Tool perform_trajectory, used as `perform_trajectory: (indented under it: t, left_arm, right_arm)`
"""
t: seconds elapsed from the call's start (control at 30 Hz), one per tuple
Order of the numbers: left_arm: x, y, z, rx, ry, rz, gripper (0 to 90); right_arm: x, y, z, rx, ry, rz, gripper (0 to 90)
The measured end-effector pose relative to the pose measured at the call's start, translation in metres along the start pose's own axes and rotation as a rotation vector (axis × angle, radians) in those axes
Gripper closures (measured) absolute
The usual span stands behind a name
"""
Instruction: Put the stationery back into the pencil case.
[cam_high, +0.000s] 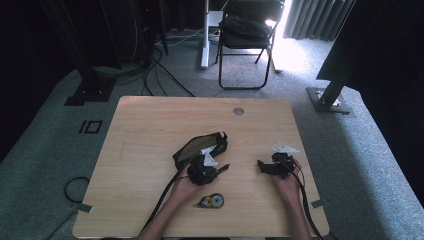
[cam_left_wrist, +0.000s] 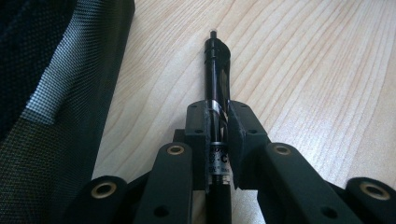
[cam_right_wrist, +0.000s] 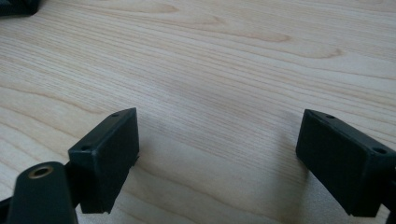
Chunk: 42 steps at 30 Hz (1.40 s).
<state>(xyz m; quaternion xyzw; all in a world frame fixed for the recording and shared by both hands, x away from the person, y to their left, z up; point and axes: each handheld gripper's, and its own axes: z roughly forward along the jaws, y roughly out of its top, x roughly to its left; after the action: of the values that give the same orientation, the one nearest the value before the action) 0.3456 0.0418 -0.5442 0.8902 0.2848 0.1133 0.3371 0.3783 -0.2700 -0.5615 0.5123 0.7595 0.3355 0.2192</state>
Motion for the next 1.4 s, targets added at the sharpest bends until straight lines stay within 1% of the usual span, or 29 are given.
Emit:
perform_trajectory:
  t: [0.3, 0.37, 0.5, 0.53, 0.73, 0.87, 0.9, 1.4]
  left_arm:
    - [-0.003, 0.002, -0.006, -0.020, -0.003, 0.010, 79.6]
    - [-0.003, 0.004, -0.008, -0.017, -0.004, 0.019, 79.5]
    - [-0.004, 0.005, -0.010, -0.028, -0.006, 0.017, 79.6]
    - [-0.004, 0.005, -0.011, -0.027, -0.007, 0.024, 79.5]
    - [-0.004, 0.008, -0.016, -0.042, -0.008, 0.026, 79.5]
    - [-0.006, 0.010, -0.020, -0.048, -0.009, 0.032, 79.5]
    - [-0.006, 0.011, -0.021, -0.047, -0.010, 0.039, 79.5]
    - [-0.007, 0.017, -0.033, -0.072, -0.012, 0.050, 79.5]
  right_arm:
    - [0.000, 0.000, 0.000, 0.000, 0.000, 0.000, 13.2]
    - [0.000, 0.000, 0.000, 0.000, 0.000, 0.001, 13.2]
    - [0.000, 0.000, 0.000, 0.000, 0.000, 0.001, 13.2]
    - [0.000, 0.000, 0.000, 0.000, 0.000, 0.001, 13.2]
    - [0.000, 0.000, 0.000, 0.000, 0.000, 0.000, 13.2]
    - [0.000, 0.000, 0.000, 0.000, 0.000, 0.000, 13.2]
    - [0.000, 0.000, 0.000, 0.000, 0.000, 0.000, 13.2]
    - [0.000, 0.000, 0.000, 0.000, 0.000, 0.000, 13.2]
